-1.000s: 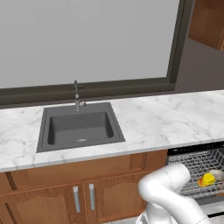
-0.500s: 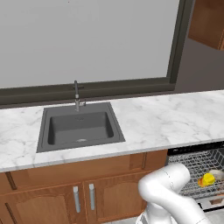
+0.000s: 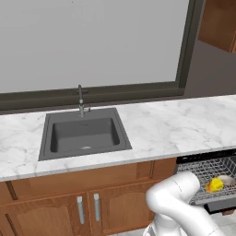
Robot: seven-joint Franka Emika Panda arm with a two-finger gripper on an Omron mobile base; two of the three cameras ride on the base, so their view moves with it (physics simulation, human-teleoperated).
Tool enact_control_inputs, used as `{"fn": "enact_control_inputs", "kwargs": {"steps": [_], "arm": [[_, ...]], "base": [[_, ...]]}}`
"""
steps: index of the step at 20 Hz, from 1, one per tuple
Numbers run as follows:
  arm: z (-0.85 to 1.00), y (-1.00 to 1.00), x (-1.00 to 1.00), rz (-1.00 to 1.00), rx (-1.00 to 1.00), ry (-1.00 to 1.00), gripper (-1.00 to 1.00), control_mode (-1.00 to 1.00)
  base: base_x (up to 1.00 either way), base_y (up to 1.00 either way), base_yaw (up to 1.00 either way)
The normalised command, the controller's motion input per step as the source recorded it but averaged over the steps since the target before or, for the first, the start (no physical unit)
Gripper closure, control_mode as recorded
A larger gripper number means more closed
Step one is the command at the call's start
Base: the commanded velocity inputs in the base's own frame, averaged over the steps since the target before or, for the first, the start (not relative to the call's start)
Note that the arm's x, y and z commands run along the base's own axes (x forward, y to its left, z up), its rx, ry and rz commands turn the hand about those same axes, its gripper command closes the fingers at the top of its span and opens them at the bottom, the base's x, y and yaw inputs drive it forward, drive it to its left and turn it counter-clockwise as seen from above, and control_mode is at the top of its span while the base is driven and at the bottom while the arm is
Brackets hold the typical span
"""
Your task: Pick up the cup and bowl from the counter, place them in the dishwasher, and close the dishwasher door.
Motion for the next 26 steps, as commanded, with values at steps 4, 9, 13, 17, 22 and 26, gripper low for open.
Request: {"fn": "enact_control_inputs", "kwargs": {"steps": [4,9,13,17,22,26], "arm": [[-0.05,0.0,0.75,0.0,0.01,-0.16,-1.0,-1.0],[-0.08,0.0,0.77,0.0,0.0,-0.15,-1.0,-1.0],[-0.09,0.0,0.78,0.0,0.0,-0.15,-1.0,-1.0],[-0.13,0.0,0.76,0.0,0.0,-0.15,-1.0,-1.0],[-0.19,0.0,0.76,0.0,0.0,-0.14,-1.0,-1.0],[-0.23,0.0,0.7,0.0,0.0,-0.14,-1.0,-1.0]], "base": [[0.0,0.0,0.0],[0.0,0.0,0.0],[0.0,0.0,0.0],[0.0,0.0,0.0],[0.0,0.0,0.0],[0.0,0.0,0.0]]}}
